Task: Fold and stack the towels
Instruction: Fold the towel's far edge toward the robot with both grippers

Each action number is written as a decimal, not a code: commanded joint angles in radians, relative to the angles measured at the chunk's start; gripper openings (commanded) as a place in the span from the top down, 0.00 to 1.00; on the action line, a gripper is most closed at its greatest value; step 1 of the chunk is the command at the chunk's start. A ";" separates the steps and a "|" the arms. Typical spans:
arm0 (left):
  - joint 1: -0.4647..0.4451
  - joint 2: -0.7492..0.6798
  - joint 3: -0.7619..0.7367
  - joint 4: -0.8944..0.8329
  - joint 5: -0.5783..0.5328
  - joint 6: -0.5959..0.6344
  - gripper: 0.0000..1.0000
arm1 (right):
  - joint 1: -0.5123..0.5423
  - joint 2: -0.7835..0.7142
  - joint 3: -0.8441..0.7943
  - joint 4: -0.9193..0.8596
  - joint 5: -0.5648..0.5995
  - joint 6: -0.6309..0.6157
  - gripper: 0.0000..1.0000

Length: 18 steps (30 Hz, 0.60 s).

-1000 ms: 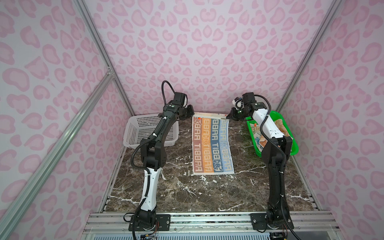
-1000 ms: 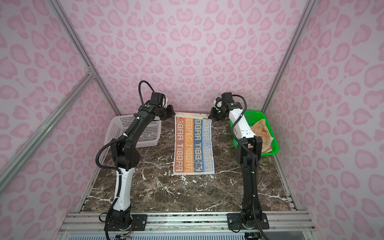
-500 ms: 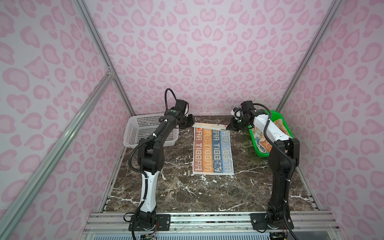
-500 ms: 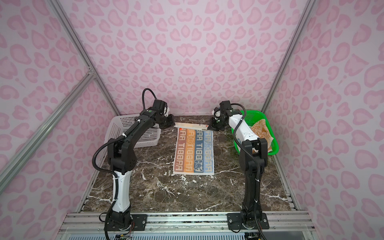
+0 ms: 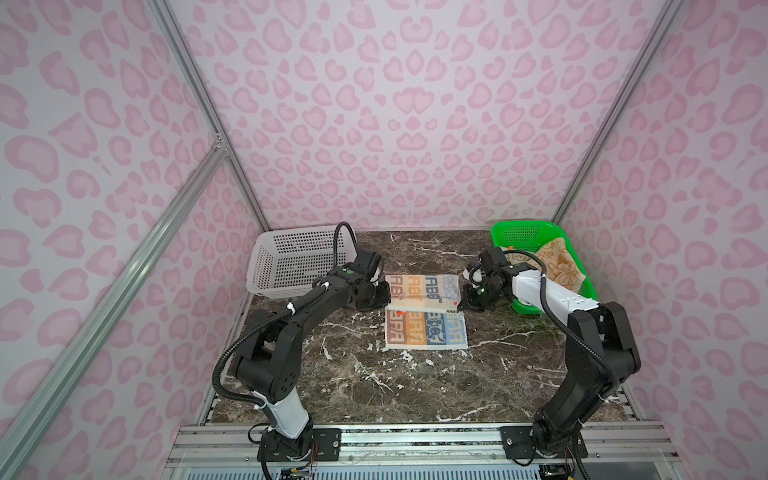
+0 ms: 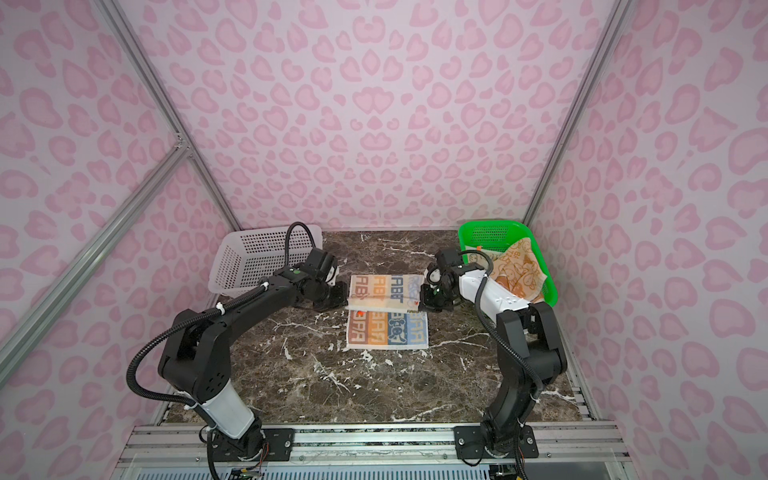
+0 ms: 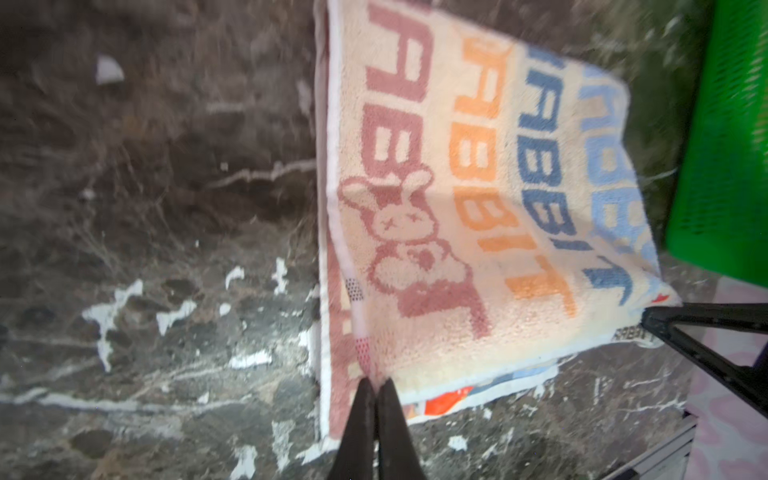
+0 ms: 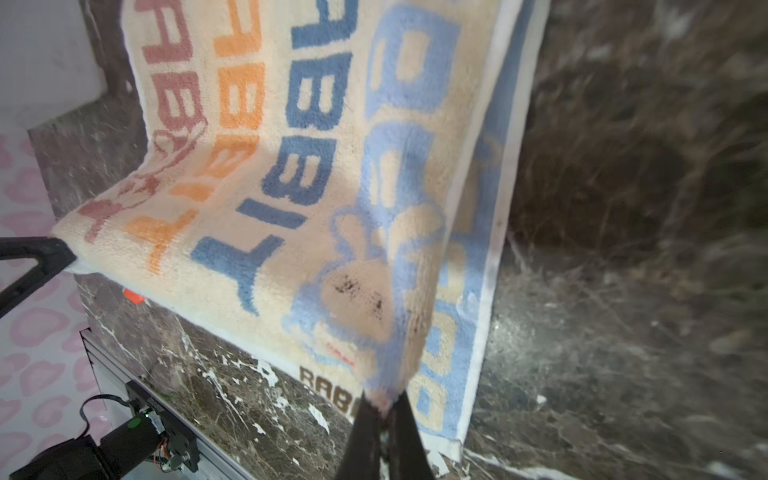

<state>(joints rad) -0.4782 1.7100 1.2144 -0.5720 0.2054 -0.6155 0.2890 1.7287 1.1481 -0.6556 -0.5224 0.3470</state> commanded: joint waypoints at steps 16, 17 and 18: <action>0.007 0.278 0.190 -0.024 -0.061 0.041 0.97 | -0.025 0.197 0.048 0.112 0.010 0.054 1.00; 0.012 0.277 0.211 -0.034 -0.058 0.047 0.97 | -0.027 0.202 0.072 0.097 0.006 0.050 1.00; 0.016 0.269 0.230 -0.043 -0.058 0.055 0.97 | -0.027 0.203 0.101 0.077 0.006 0.043 1.00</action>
<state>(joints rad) -0.4717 1.9812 1.3937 -0.5831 0.1532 -0.5941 0.2649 1.9202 1.2079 -0.5480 -0.5335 0.4061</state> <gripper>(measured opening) 0.061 0.052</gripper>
